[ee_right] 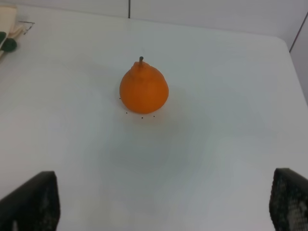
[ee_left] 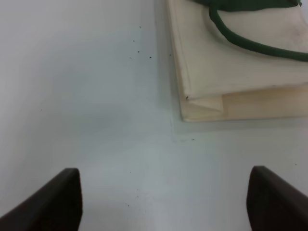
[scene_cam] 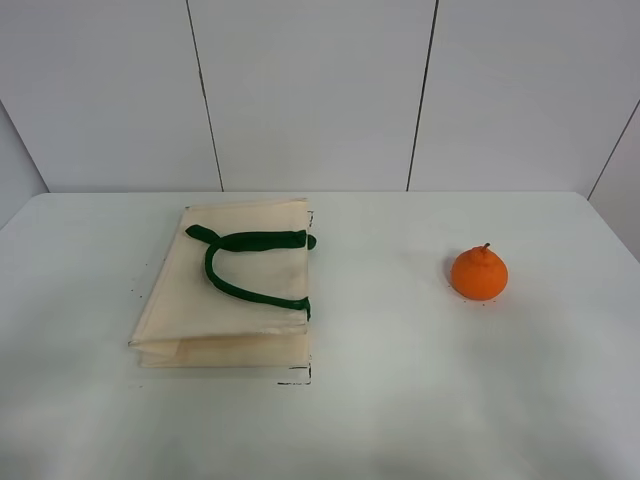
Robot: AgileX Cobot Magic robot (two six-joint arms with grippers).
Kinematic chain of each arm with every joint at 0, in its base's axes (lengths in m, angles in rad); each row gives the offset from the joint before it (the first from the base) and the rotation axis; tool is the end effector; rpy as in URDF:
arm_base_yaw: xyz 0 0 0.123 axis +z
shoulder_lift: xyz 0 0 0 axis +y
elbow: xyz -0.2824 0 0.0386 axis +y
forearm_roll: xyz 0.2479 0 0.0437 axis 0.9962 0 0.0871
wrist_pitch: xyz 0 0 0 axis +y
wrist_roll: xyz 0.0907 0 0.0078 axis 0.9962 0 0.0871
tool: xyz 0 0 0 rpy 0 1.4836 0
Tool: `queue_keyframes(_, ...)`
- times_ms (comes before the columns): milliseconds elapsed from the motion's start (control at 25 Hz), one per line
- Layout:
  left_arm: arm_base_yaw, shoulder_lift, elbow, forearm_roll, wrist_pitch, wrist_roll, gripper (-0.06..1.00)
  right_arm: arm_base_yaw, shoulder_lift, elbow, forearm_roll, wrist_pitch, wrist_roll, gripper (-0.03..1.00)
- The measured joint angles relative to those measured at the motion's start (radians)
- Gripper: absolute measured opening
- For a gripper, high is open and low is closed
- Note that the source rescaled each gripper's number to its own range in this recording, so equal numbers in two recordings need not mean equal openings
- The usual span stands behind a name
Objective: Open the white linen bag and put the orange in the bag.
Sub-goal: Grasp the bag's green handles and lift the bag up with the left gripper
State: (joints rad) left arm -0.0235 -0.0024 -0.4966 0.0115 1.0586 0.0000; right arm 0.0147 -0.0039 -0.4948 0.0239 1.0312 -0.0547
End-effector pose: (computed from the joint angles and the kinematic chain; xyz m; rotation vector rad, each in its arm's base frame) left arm -0.0047 0.0010 0.2764 0.0235 2.0430 -0.0009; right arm -0.0037 0.0018 0.2781 -0.0706 2.0146 0.0030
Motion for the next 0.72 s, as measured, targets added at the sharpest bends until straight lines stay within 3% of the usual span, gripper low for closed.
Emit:
queue_keyframes(360, 0.0, 0.0, 0.0, 0.001, -0.001, 0.0, 0.84, 0.0, 0.0, 0.0, 0.0, 0.0, 0.0, 1.0)
queue_keyframes(560, 0.0, 0.031, -0.007, 0.001, -0.005, 0.0, 0.97, 0.0, 0.0, 0.0, 0.0, 0.0, 0.0, 1.0)
queue_keyframes(720, 0.0, 0.193, -0.067, 0.001, -0.002, 0.0, 0.99, 0.0, 0.0, 0.0, 0.0, 0.0, 0.0, 1.0)
